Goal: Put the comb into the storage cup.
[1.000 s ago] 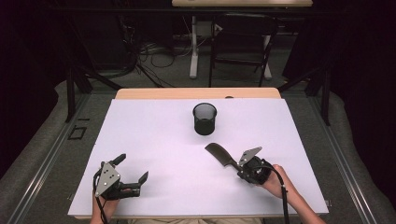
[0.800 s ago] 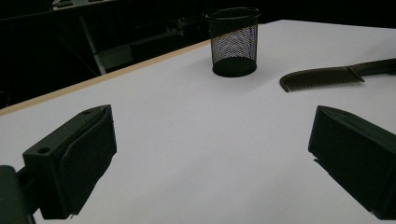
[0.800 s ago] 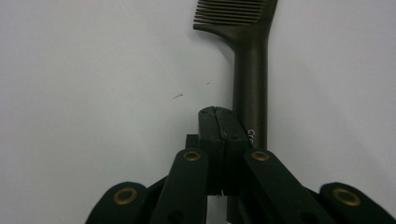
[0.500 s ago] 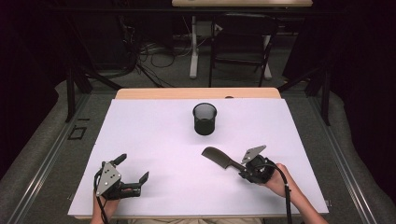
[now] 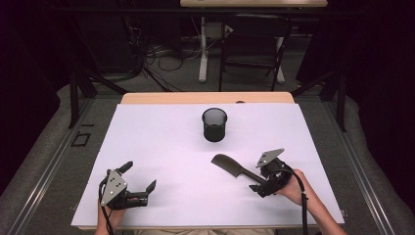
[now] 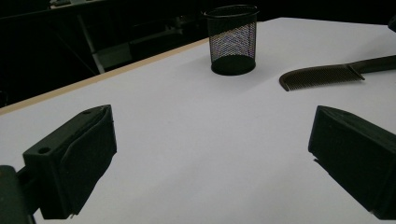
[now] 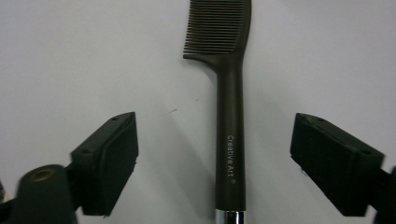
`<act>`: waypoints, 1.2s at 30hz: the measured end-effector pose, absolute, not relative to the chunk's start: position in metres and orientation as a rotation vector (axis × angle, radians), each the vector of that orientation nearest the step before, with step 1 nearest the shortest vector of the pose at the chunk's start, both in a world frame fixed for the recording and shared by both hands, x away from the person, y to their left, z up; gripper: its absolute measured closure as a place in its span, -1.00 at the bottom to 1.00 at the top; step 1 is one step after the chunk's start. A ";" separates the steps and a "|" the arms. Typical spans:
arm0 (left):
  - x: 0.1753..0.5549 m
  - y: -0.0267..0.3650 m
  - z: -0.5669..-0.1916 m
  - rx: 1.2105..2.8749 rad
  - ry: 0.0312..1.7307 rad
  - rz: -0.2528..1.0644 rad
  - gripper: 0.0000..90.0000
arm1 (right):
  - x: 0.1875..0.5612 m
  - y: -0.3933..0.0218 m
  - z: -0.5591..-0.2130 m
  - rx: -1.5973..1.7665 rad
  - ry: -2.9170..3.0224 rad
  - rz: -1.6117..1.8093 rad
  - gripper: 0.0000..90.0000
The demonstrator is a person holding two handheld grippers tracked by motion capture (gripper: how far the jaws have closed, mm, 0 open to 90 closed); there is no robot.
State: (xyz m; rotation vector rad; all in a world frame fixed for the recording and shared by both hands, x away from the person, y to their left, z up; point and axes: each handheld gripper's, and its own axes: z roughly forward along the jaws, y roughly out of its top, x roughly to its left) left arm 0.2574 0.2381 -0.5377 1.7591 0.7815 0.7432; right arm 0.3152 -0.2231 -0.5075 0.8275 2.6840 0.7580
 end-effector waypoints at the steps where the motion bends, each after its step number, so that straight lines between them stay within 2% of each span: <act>1: 0.257 0.238 -0.538 1.759 0.782 0.743 -0.98 | 0.316 -0.223 -0.508 0.836 2.676 0.758 -0.72; 3: 0.257 0.238 -0.538 1.759 0.783 0.742 -0.97 | 0.318 -0.225 -0.507 0.850 2.673 0.758 -0.89; 6: 0.258 0.237 -0.538 1.757 0.785 0.740 -0.97 | 0.322 -0.227 -0.508 0.864 2.657 0.774 -1.00; 19: 0.257 0.237 -0.537 1.758 0.781 0.742 -0.97 | 0.331 -0.221 -0.508 0.863 2.684 0.739 -1.00; 36: 0.257 0.237 -0.537 1.761 0.780 0.737 -0.97 | 0.346 -0.194 -0.507 0.807 2.750 0.680 -1.00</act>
